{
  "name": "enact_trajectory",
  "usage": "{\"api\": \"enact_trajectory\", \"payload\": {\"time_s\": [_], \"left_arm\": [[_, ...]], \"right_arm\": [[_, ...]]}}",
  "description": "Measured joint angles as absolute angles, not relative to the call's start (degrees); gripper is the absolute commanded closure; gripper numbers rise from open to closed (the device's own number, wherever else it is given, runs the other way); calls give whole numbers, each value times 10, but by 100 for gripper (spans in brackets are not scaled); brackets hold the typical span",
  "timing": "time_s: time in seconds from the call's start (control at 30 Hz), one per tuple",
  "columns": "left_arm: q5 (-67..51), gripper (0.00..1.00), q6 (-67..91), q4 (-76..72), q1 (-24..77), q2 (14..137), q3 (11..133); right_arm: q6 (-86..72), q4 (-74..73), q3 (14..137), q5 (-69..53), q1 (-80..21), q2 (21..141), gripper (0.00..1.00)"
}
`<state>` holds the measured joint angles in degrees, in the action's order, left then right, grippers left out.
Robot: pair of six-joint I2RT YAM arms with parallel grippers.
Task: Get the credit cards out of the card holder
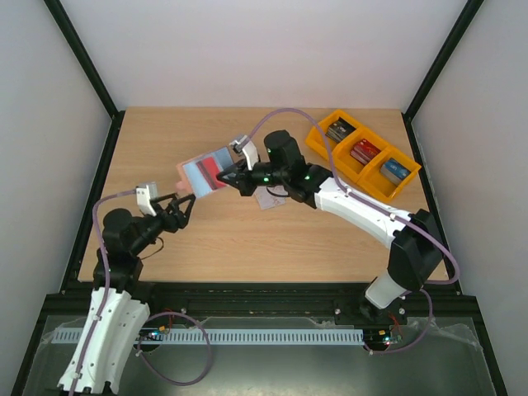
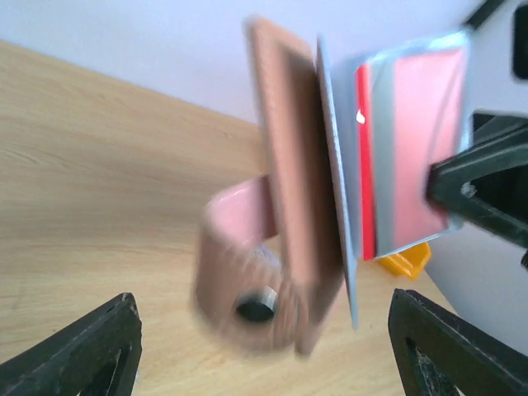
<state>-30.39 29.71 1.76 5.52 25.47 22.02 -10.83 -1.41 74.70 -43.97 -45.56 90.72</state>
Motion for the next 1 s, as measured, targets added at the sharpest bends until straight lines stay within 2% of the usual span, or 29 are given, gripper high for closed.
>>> {"api": "enact_trajectory", "payload": {"time_s": [0.17,0.2,0.37,0.47,0.73,1.0], "left_arm": [[-262,13,303,43,19,220,242],[-256,16,307,42,12,217,246],[-286,45,340,15,-1,219,253],[-332,56,356,-25,13,235,257],[-368,56,394,-74,84,310,273],[-361,56,479,-83,39,317,220]], "right_arm": [[-134,-34,747,-342,-449,907,98],[-138,-39,747,-324,-449,907,98],[-150,-59,747,-233,-458,908,98],[-148,-70,748,-197,-479,912,98],[-143,-75,760,-201,-531,945,98],[-158,-44,761,-288,-525,945,98]]}}
